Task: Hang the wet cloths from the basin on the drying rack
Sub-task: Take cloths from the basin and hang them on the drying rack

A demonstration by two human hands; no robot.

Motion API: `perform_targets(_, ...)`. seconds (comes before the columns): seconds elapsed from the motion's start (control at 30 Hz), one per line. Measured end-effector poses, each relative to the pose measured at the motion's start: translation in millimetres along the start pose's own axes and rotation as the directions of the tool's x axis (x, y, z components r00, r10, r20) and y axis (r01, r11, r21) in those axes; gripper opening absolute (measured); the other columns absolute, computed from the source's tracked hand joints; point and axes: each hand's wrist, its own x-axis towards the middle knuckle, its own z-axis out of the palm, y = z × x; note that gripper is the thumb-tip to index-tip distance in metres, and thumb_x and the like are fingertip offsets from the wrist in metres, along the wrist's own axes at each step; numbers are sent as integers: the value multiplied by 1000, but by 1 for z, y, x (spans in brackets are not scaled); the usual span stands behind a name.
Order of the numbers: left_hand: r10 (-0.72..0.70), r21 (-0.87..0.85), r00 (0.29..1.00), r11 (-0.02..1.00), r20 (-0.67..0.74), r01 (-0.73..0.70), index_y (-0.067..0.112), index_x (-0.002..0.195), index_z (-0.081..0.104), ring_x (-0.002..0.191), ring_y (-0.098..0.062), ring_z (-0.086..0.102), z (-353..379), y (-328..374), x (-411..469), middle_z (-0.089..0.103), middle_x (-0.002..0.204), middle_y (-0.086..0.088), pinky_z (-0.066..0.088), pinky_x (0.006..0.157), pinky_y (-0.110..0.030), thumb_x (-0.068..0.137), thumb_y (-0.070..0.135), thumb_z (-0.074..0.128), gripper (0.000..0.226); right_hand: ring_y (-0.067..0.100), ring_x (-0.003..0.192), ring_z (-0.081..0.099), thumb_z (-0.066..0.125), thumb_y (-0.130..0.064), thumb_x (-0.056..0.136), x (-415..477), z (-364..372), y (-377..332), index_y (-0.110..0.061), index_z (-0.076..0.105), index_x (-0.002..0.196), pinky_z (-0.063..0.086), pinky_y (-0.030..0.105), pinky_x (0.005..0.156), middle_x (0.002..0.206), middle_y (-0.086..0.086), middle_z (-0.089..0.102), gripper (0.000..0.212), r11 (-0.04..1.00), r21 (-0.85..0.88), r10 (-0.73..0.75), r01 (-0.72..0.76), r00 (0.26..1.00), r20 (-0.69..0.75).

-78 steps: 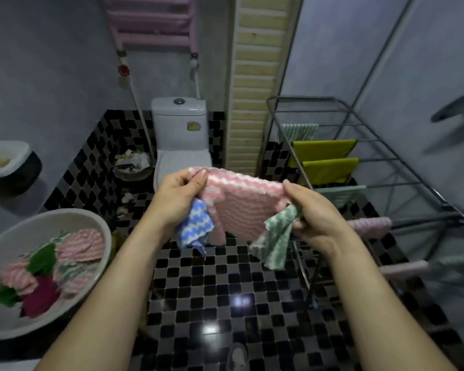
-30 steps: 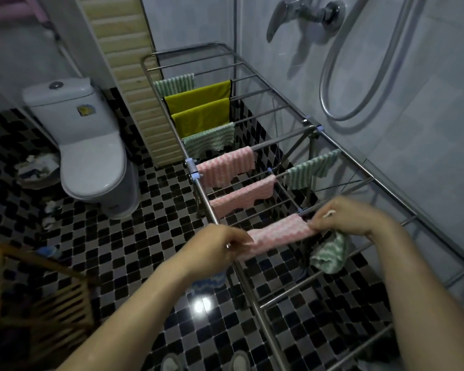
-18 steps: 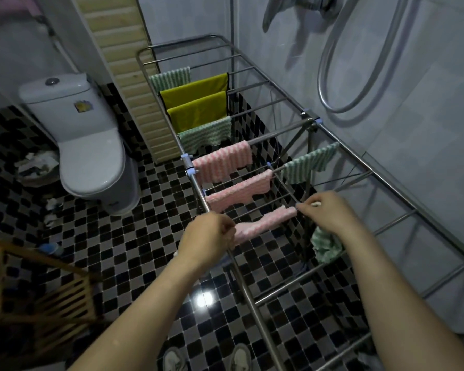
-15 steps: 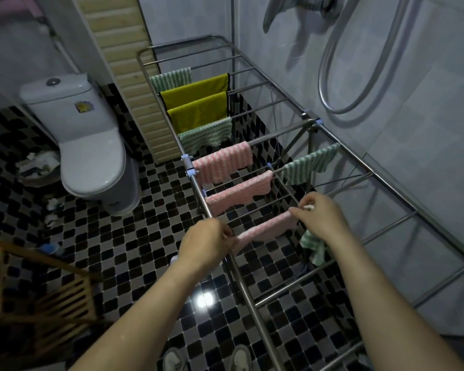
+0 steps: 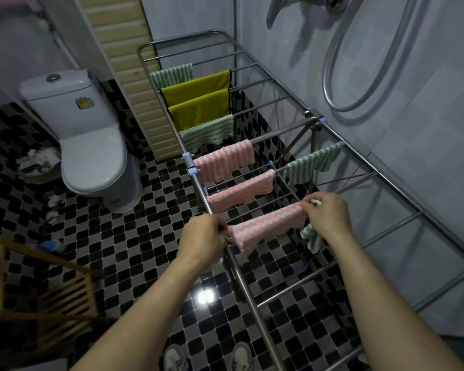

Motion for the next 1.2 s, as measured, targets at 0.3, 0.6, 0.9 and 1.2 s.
perform_targets(0.3, 179, 13, 980, 983, 87, -181, 25, 107, 71, 82, -3, 57, 6, 14, -5, 67, 100, 11, 51, 79, -23, 89, 30, 65, 20, 19, 80, 60, 66, -22, 88, 2, 4, 0, -17, 74, 93, 46, 27, 70, 100, 7, 70, 10, 1000, 1, 9, -9, 1000, -1)
perform_targets(0.6, 118, -29, 992, 993, 51, -117, 18, 98, 73, 88, -10, 65, -1, 0, -12, 71, 98, 4, 56, 84, -28, 88, 14, 66, 13, 20, 76, 58, 65, -22, 89, 4, 8, 1, -15, 74, 92, 44, 26, 66, 97, 8, 71, 12, 999, -35, 13, -14, 1000, -18)
perform_targets(0.9, 153, 53, 988, 987, 34, -155, 26, 102, 72, 88, -9, 57, 9, 1, -10, 60, 101, 8, 54, 80, -30, 88, 38, 64, 20, 20, 87, 59, 63, -24, 89, -2, 11, 6, -16, 70, 103, 42, 25, 70, 105, 6, 67, 17, 999, 36, 25, -23, 998, -49)
perform_targets(1.2, 121, 73, 992, 990, -40, -118, 20, 93, 72, 80, -6, 57, 14, -8, -14, 62, 94, 6, 55, 75, -27, 86, 37, 67, 19, 24, 96, 64, 60, -28, 92, -5, 10, 1, -17, 73, 109, 52, 31, 77, 111, 7, 70, 24, 999, -39, -6, 9, 998, 68)
